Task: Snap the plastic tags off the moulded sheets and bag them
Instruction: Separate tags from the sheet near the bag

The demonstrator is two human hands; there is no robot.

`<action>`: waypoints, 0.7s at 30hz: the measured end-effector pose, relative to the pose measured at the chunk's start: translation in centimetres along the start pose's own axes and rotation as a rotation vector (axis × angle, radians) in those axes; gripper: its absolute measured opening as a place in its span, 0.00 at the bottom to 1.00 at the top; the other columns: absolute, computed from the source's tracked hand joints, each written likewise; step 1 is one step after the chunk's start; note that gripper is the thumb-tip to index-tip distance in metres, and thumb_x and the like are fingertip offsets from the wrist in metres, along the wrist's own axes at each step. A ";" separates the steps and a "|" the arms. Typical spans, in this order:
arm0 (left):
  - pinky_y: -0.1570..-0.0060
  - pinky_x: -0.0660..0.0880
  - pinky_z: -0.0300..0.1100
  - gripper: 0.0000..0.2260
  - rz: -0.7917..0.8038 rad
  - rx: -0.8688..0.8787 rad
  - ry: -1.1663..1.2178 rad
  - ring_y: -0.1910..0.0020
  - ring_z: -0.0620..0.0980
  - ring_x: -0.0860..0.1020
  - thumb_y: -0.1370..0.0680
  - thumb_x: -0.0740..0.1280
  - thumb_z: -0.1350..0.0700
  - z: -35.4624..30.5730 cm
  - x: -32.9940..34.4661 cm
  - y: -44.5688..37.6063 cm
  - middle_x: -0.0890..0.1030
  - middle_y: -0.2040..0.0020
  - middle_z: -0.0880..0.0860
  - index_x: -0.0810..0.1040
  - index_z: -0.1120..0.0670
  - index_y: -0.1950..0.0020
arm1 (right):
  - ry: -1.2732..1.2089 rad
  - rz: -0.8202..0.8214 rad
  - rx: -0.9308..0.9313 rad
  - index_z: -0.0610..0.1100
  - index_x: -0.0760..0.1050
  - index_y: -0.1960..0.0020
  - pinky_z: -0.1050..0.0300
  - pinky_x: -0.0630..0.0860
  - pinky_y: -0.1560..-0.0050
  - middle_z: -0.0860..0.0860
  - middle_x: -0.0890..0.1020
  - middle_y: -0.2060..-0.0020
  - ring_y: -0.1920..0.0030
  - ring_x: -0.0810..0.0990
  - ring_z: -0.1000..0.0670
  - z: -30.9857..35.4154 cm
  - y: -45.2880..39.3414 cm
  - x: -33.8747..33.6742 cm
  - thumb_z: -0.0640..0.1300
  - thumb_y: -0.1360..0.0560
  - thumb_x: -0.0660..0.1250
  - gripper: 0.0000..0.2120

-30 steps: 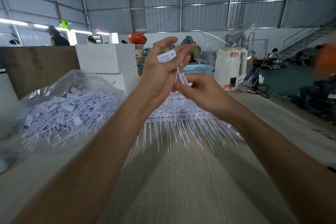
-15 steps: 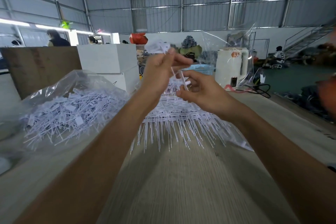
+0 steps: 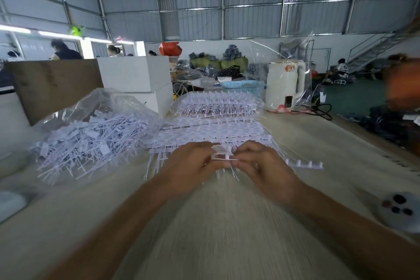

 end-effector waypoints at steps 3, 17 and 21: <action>0.64 0.66 0.30 0.04 -0.010 0.036 0.000 0.64 0.32 0.72 0.17 0.60 0.42 -0.8 0.1 0.7 0.74 0.62 0.30 0.74 0.37 0.49 | 0.174 0.012 -0.028 0.46 0.81 0.39 0.53 0.75 0.51 0.51 0.81 0.50 0.50 0.79 0.50 0.5 2.1 0.6 0.44 0.18 0.65 0.10; 0.69 0.62 0.29 0.11 -0.153 -0.196 0.375 0.73 0.40 0.69 0.24 0.68 0.43 -0.6 -0.9 1.1 0.71 0.74 0.42 0.81 0.49 0.60 | 0.084 -0.187 -0.068 0.39 0.81 0.52 0.48 0.75 0.58 0.49 0.81 0.63 0.61 0.78 0.49 2.4 2.2 -1.1 0.40 0.18 0.65 0.08; 0.68 0.63 0.29 0.15 -0.120 -0.215 0.489 0.72 0.40 0.68 0.25 0.69 0.45 -0.3 -0.5 1.2 0.74 0.70 0.50 0.83 0.57 0.49 | 0.072 -0.176 -0.110 0.38 0.82 0.51 0.50 0.75 0.58 0.50 0.82 0.63 0.61 0.78 0.51 2.8 2.5 -0.7 0.40 0.18 0.65 0.09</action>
Point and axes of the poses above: each hand's wrist, its own y-axis away from the middle knuckle, its own x-axis out of the palm, z = x × y, the point moved 7 cm from there along -y, towards the middle knuckle
